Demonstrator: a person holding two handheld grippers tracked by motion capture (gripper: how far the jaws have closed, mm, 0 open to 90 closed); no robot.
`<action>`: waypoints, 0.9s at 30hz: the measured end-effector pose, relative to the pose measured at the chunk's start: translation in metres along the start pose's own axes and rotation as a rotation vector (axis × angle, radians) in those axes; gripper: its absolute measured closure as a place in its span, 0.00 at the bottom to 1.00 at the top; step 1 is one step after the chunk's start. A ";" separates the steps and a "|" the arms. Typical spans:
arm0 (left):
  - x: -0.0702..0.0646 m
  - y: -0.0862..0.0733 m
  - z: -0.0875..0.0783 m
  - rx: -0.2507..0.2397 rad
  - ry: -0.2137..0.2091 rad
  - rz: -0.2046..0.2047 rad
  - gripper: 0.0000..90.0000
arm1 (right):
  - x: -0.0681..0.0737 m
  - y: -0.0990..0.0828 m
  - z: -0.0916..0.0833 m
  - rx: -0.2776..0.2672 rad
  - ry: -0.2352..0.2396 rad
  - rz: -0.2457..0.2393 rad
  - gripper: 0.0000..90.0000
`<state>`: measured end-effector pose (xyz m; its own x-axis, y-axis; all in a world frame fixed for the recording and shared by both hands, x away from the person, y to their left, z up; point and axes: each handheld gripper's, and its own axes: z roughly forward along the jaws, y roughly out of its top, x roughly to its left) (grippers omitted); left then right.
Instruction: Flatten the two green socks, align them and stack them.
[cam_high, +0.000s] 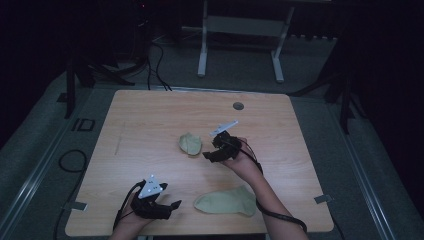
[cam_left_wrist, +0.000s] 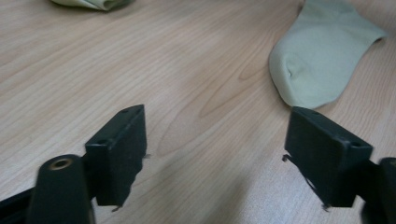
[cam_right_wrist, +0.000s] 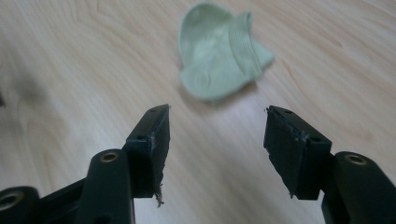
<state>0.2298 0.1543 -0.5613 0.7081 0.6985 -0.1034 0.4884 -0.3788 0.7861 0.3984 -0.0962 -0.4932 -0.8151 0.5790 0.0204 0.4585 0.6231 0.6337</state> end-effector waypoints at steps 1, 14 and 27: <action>0.000 -0.001 0.000 0.000 0.002 -0.002 0.20 | 0.000 0.004 0.003 0.003 0.005 -0.004 0.44; 0.006 -0.005 0.000 0.015 0.000 -0.046 0.04 | 0.009 0.052 0.065 0.062 -0.011 0.026 0.44; 0.006 -0.008 0.002 0.027 0.003 -0.057 0.04 | 0.005 0.059 0.112 0.156 -0.125 0.068 0.40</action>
<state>0.2312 0.1606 -0.5694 0.6773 0.7211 -0.1458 0.5417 -0.3548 0.7620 0.4609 0.0024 -0.5428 -0.7343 0.6774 -0.0429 0.5684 0.6482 0.5068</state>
